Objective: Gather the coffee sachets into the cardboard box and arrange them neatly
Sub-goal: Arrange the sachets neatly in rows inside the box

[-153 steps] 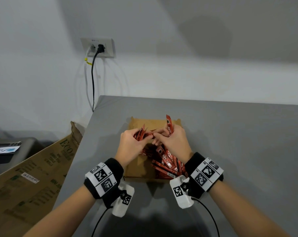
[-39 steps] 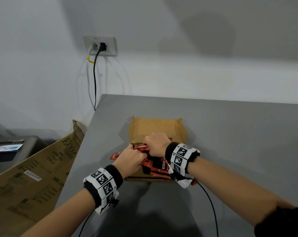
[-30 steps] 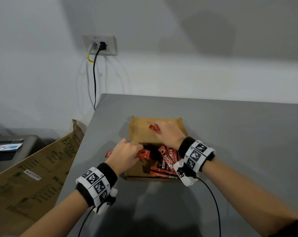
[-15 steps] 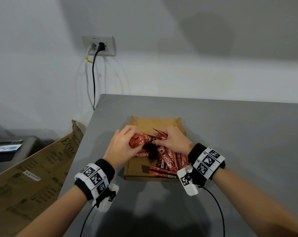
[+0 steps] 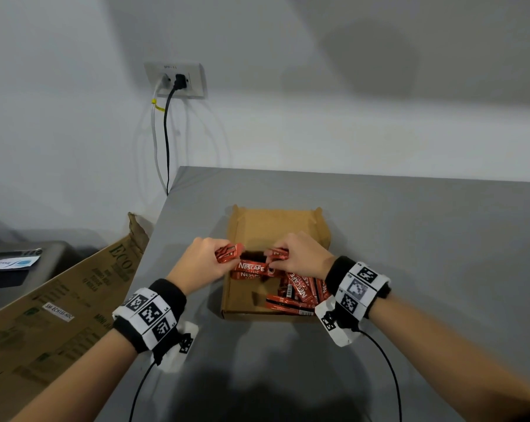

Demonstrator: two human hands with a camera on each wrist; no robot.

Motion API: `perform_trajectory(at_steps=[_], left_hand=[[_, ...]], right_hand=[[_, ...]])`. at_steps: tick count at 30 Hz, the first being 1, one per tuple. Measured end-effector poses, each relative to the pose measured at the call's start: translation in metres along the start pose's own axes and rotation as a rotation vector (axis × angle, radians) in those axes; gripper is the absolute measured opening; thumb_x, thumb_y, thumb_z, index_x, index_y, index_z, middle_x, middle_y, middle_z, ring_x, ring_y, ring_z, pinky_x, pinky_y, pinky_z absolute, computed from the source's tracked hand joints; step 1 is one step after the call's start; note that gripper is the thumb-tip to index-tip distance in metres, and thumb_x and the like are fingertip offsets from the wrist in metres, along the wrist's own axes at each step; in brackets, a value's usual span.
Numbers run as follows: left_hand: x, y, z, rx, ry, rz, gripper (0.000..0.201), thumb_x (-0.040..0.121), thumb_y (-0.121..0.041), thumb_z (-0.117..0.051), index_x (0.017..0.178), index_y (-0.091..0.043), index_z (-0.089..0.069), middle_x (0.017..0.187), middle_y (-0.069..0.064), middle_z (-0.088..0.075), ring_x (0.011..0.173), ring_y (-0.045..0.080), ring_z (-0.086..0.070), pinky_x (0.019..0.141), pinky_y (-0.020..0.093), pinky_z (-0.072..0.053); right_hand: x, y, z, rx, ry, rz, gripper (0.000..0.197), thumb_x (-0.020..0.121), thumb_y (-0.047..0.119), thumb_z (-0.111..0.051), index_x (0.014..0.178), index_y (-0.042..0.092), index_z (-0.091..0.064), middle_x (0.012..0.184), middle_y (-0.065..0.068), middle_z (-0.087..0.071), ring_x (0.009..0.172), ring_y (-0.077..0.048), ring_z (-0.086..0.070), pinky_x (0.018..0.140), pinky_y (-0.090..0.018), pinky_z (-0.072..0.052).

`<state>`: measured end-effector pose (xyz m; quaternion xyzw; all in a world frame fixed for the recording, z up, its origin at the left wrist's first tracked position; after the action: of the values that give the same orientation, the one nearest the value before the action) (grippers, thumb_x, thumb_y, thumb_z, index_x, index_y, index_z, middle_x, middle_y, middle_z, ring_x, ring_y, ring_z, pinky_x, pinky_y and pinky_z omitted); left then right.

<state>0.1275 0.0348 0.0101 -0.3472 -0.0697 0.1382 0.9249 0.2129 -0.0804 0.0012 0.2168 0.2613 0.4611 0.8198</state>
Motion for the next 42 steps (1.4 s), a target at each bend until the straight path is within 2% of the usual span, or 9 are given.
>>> perform_trajectory(at_steps=[4, 7, 11, 14, 18, 26, 32, 38, 42], left_hand=[[0.001, -0.011, -0.011, 0.161, 0.069, -0.069, 0.021, 0.085, -0.024, -0.064, 0.072, -0.008, -0.065, 0.062, 0.002, -0.062, 0.053, 0.012, -0.054, 0.049, 0.017, -0.036], [0.002, -0.009, -0.013, 0.245, 0.051, -0.081, 0.021, 0.087, -0.028, -0.062, 0.078, -0.009, -0.067, 0.069, 0.003, -0.066, 0.061, 0.019, -0.06, 0.056, 0.026, -0.045], [0.0, 0.001, -0.021, 0.217, 0.054, -0.073, 0.023, 0.088, -0.03, -0.062, 0.079, -0.01, -0.067, 0.069, 0.002, -0.068, 0.06, 0.018, -0.061, 0.061, 0.031, -0.05], [0.0, -0.003, -0.03, 0.4, 0.03, -0.136, 0.026, 0.089, -0.033, -0.057, 0.07, -0.015, -0.06, 0.064, -0.002, -0.064, 0.057, 0.021, -0.056, 0.069, 0.03, -0.037], [0.005, -0.003, -0.035, 0.509, 0.058, -0.115, 0.021, 0.087, -0.04, -0.054, 0.071, -0.028, -0.047, 0.067, -0.012, -0.052, 0.059, 0.01, -0.043, 0.071, 0.026, -0.021], [0.016, 0.001, -0.044, 0.591, 0.085, -0.073, 0.015, 0.087, -0.035, -0.054, 0.082, -0.021, -0.06, 0.086, -0.007, -0.061, 0.071, 0.012, -0.05, 0.075, 0.026, -0.022], [0.017, 0.004, -0.048, 0.598, 0.104, -0.043, 0.011, 0.083, -0.031, -0.057, 0.086, -0.021, -0.061, 0.089, -0.006, -0.062, 0.081, 0.016, -0.057, 0.08, 0.029, -0.028], [0.018, 0.004, -0.048, 0.606, 0.096, -0.028, 0.009, 0.084, -0.031, -0.056, 0.083, -0.023, -0.06, 0.086, -0.007, -0.063, 0.078, 0.015, -0.056, 0.078, 0.029, -0.026], [0.018, 0.003, -0.048, 0.607, 0.093, -0.022, 0.007, 0.084, -0.029, -0.056, 0.082, -0.023, -0.059, 0.087, -0.007, -0.063, 0.079, 0.016, -0.056, 0.078, 0.029, -0.026]], right_hand=[[0.012, 0.01, -0.018, -0.196, 0.072, 0.002, 0.016, 0.087, 0.023, -0.064, 0.099, 0.015, -0.067, 0.087, 0.002, -0.066, 0.06, -0.002, -0.053, 0.053, -0.012, -0.037], [0.017, 0.01, -0.02, -0.266, 0.092, -0.015, 0.022, 0.082, 0.029, -0.069, 0.098, 0.014, -0.068, 0.09, -0.001, -0.068, 0.067, -0.008, -0.055, 0.059, -0.018, -0.042], [0.018, 0.007, -0.021, -0.384, 0.083, -0.026, 0.027, 0.079, 0.029, -0.072, 0.098, 0.012, -0.067, 0.09, -0.002, -0.069, 0.073, -0.015, -0.057, 0.062, -0.025, -0.043], [0.02, 0.008, -0.023, -0.424, 0.07, -0.021, 0.018, 0.081, 0.022, -0.069, 0.095, 0.01, -0.068, 0.087, -0.005, -0.069, 0.077, -0.02, -0.062, 0.065, -0.029, -0.05], [0.023, 0.014, -0.024, -0.481, 0.065, -0.01, 0.007, 0.08, 0.017, -0.066, 0.083, 0.011, -0.063, 0.075, -0.001, -0.06, 0.073, -0.02, -0.06, 0.067, -0.032, -0.051], [0.023, 0.019, -0.025, -0.567, 0.042, 0.004, 0.014, 0.083, 0.017, -0.06, 0.075, 0.016, -0.049, 0.074, -0.002, -0.054, 0.069, -0.021, -0.053, 0.062, -0.03, -0.044], [0.023, 0.015, -0.026, -0.562, 0.05, -0.006, 0.015, 0.082, 0.024, -0.064, 0.089, 0.011, -0.06, 0.086, -0.006, -0.064, 0.077, -0.023, -0.06, 0.072, -0.036, -0.052], [0.025, 0.018, -0.028, -0.633, 0.047, 0.005, 0.013, 0.084, 0.015, -0.06, 0.083, 0.015, -0.047, 0.091, -0.007, -0.062, 0.074, -0.023, -0.053, 0.07, -0.035, -0.049], [0.025, 0.018, -0.028, -0.651, 0.05, -0.004, 0.009, 0.085, 0.016, -0.06, 0.091, 0.011, -0.054, 0.092, -0.007, -0.062, 0.081, -0.025, -0.059, 0.07, -0.035, -0.047]])
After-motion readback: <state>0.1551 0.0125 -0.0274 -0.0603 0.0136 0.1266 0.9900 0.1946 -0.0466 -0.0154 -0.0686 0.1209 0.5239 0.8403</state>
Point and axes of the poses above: each hand's wrist, its own x-axis towards the middle knuckle, its own z-axis out of the back of the hand, y = z × x, the point moved 10 cm from there along x, towards the middle knuckle
